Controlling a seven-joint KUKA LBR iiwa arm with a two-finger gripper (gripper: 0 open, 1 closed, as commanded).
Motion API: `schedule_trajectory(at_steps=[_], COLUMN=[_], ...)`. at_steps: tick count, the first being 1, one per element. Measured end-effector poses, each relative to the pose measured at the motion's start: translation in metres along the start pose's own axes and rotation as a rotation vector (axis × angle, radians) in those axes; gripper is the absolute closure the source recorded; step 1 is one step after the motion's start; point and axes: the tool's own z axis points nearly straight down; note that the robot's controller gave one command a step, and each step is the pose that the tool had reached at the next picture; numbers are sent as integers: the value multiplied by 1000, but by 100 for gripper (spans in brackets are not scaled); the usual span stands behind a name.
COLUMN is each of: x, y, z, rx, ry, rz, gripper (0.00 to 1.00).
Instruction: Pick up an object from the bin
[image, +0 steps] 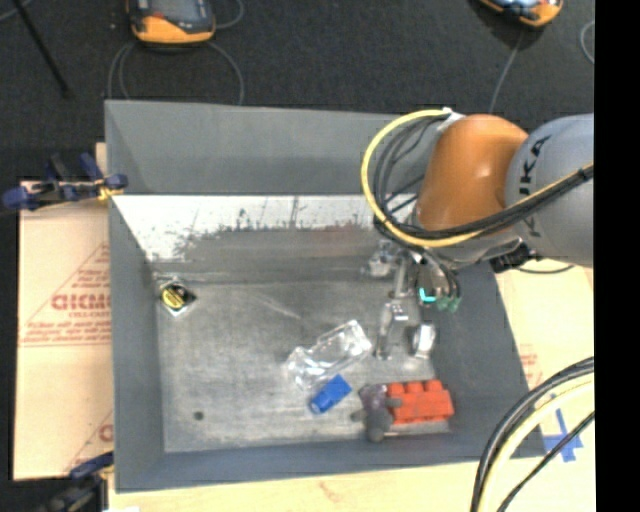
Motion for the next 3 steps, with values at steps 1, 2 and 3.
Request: schedule_trajectory(at_steps=[1, 2, 3], x=[38, 33, 31], y=[51, 53, 39], z=[91, 86, -55], rx=[3, 2, 2], ry=[-18, -35, -13], rz=[-211, -211, -376], gripper=[0, 100, 100])
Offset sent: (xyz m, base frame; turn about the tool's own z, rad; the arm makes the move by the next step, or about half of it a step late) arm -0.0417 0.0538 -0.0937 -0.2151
